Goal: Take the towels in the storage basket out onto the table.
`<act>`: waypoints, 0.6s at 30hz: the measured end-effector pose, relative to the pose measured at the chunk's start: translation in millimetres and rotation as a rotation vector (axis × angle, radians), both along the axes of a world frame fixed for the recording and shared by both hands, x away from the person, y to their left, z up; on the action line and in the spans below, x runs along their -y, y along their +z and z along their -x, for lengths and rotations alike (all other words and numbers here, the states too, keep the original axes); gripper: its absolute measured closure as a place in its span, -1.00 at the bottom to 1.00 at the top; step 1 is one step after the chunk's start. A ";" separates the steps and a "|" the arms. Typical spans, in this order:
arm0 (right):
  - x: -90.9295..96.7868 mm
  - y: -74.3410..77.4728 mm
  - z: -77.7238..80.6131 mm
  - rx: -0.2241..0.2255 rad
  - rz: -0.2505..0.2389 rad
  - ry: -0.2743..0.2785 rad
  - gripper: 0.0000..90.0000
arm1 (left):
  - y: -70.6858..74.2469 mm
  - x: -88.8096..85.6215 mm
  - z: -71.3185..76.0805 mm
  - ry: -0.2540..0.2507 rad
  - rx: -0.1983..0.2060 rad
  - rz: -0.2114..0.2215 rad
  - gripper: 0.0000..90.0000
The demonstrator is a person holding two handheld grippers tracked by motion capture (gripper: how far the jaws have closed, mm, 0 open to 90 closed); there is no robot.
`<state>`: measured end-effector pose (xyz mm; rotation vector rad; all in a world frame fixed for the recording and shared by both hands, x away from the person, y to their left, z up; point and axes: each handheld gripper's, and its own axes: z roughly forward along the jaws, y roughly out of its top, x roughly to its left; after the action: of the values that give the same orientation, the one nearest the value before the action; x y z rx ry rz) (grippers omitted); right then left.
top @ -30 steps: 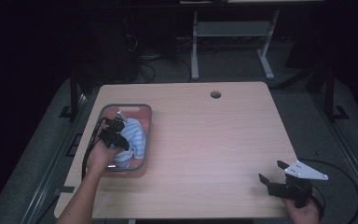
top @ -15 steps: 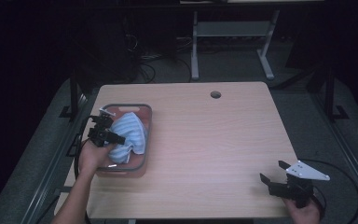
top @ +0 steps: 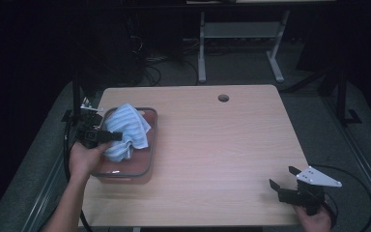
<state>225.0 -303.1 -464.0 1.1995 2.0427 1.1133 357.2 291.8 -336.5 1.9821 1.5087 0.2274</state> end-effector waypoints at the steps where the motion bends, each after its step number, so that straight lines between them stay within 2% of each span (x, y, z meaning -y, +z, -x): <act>1: 0.0 -0.1 0.0 0.000 0.002 0.000 -0.68 | 3.0 0.6 0.7 0.001 0.008 0.002 0.57; 6: 0.2 0.0 -0.3 0.001 0.002 -0.001 -0.68 | 19.1 6.8 2.2 -0.022 0.042 0.029 0.57; 9: 0.7 0.5 0.3 0.004 0.002 -0.004 -0.68 | 24.1 10.0 2.5 -0.032 0.050 0.032 0.56; 14: 1.2 0.7 0.6 0.004 0.000 -0.007 -0.68 | 33.6 14.8 2.7 -0.055 0.070 0.069 0.56; 18: 1.5 0.9 0.5 0.005 0.001 -0.007 -0.68 | 38.1 17.4 1.3 -0.061 0.071 0.087 0.56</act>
<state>224.6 -304.6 -463.1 1.2010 2.0336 1.1115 355.9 274.4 -298.5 1.9283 1.3882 0.2011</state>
